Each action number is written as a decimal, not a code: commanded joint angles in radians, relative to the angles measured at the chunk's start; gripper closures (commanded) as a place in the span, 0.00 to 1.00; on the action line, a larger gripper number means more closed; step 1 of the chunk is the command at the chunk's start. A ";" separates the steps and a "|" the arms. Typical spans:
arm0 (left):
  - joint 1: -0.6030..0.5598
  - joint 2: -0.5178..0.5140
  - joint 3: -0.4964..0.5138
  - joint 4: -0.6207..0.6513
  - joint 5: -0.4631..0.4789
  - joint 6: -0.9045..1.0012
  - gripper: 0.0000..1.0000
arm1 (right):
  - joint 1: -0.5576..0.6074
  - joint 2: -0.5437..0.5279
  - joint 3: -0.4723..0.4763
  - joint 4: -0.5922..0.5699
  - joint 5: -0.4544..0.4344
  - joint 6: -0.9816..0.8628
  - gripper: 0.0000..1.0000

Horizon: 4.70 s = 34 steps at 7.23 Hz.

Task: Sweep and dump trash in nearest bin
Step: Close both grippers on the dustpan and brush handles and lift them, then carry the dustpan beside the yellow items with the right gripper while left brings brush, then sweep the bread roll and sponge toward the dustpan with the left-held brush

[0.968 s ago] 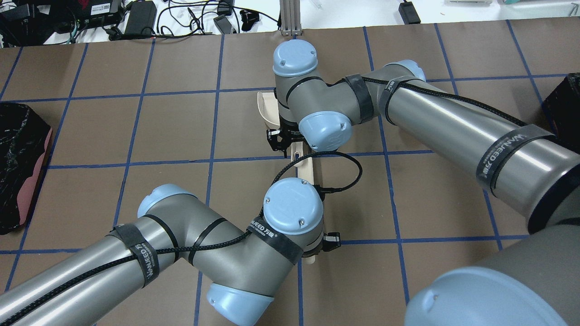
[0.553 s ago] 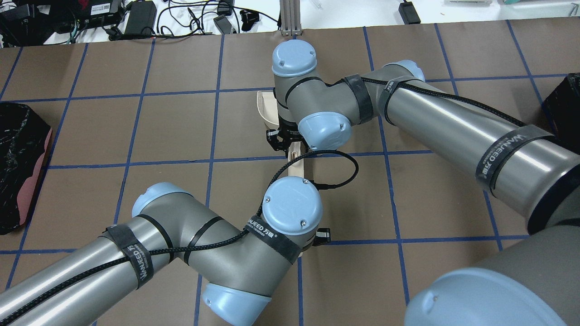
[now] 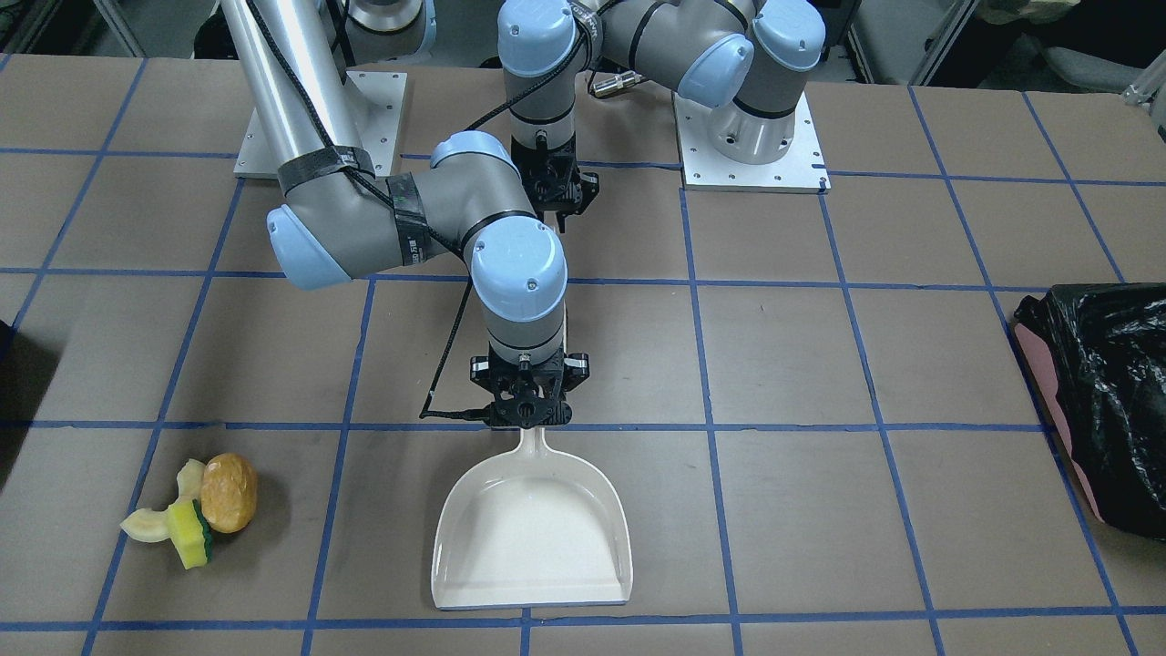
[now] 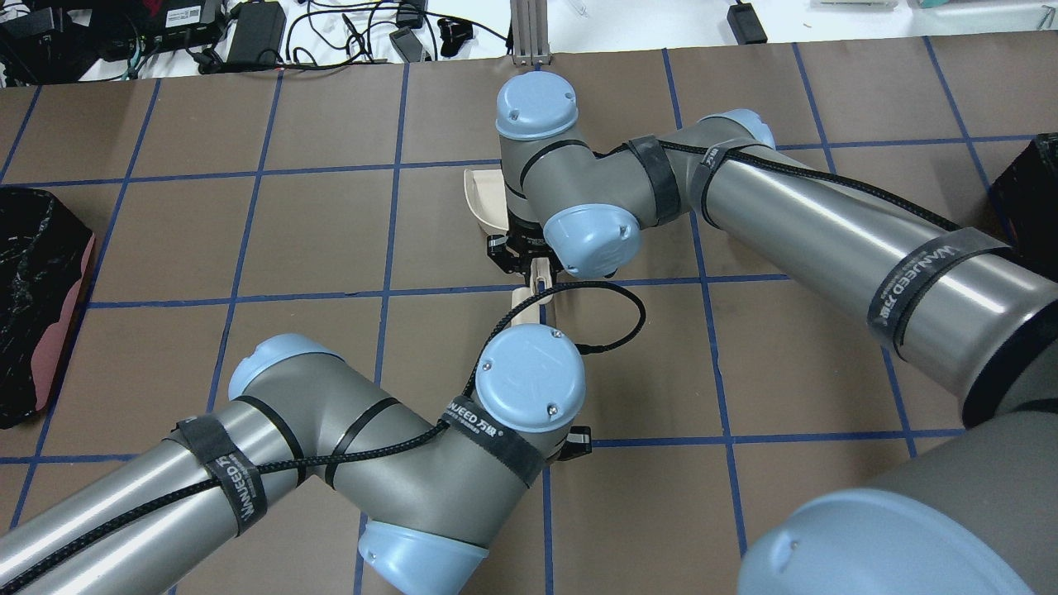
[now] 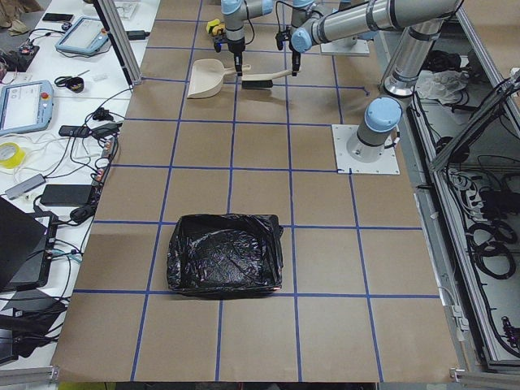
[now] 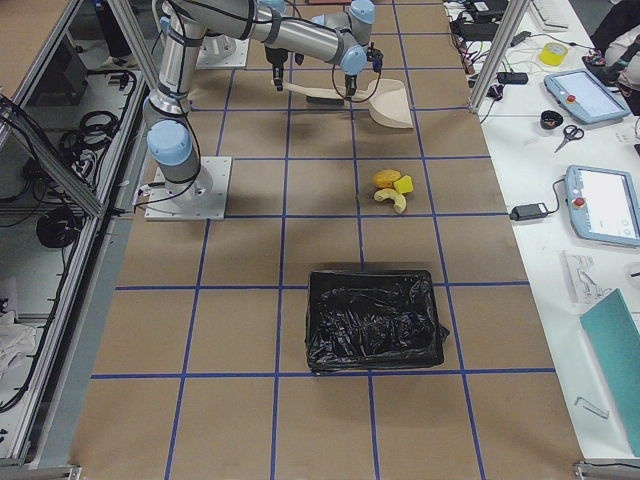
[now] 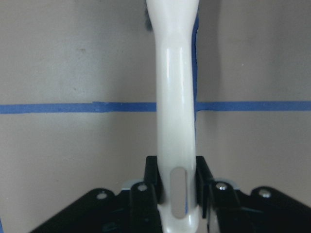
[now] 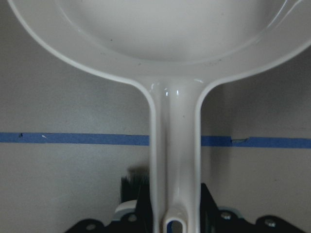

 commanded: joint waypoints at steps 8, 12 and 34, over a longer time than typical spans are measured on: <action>0.262 0.049 0.111 -0.162 0.042 0.060 1.00 | -0.266 -0.248 -0.013 0.205 -0.032 -0.288 1.00; 0.303 -0.081 0.350 -0.194 0.035 0.085 1.00 | -0.545 -0.282 -0.003 0.296 -0.048 -0.973 1.00; -0.026 -0.727 1.016 -0.055 -0.212 -0.085 1.00 | -0.957 -0.078 -0.014 -0.097 -0.367 -2.276 1.00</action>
